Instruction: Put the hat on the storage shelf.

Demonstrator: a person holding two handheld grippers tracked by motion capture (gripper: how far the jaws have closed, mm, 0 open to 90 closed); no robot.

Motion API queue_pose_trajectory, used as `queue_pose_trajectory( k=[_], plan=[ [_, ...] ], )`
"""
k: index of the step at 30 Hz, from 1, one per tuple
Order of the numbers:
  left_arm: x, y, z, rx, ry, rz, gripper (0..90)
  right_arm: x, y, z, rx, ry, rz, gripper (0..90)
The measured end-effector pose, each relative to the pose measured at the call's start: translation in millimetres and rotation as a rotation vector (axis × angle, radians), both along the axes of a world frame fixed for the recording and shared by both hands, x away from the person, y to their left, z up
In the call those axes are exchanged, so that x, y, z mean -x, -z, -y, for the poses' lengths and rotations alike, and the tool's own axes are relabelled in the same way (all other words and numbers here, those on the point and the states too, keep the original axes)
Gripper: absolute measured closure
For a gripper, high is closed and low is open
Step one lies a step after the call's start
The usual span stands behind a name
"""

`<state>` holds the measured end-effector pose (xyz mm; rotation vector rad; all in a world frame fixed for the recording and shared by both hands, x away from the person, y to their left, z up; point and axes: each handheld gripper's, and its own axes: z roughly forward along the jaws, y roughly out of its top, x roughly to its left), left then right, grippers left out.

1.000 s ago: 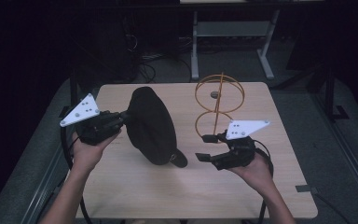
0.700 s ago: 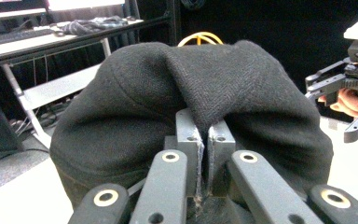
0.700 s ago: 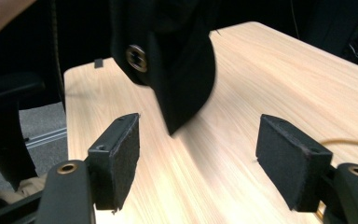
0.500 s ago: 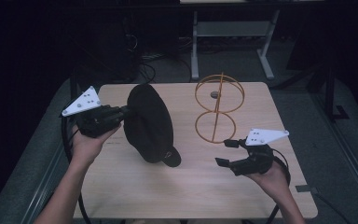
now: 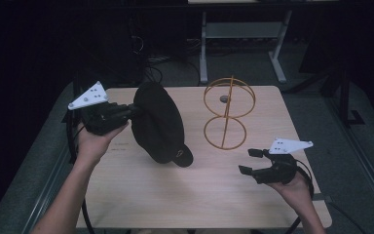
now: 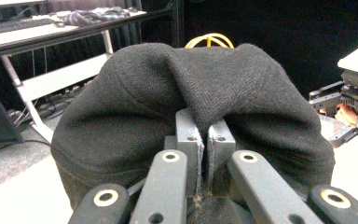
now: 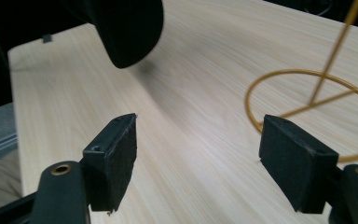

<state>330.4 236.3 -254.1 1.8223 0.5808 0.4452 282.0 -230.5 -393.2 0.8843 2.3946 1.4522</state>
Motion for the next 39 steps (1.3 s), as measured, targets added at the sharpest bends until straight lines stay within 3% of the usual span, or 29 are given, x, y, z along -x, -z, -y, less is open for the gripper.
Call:
queue_pose_trajectory(
  k=[9, 22, 33, 39],
  plan=[
    [-8.9, -6.3, 8.7, -0.003, 0.015, -0.004, 87.0, 0.5, 12.7, 13.5, 0.011, 0.023, -0.022, 27.5],
    [-26.6, -18.2, 24.5, -0.015, 0.031, -0.01, 87.0, -4.6, 19.8, 25.9, 0.005, 0.061, -0.038, 27.5],
    [-50.5, -30.8, 51.6, -0.051, 0.064, -0.028, 87.0, -9.3, 22.5, 45.5, -0.023, 0.11, -0.037, 27.5],
    [-63.1, -40.9, 66.5, -0.05, 0.077, -0.022, 87.0, -7.9, 22.5, 52.4, -0.014, 0.142, -0.015, 27.5]
  ],
)
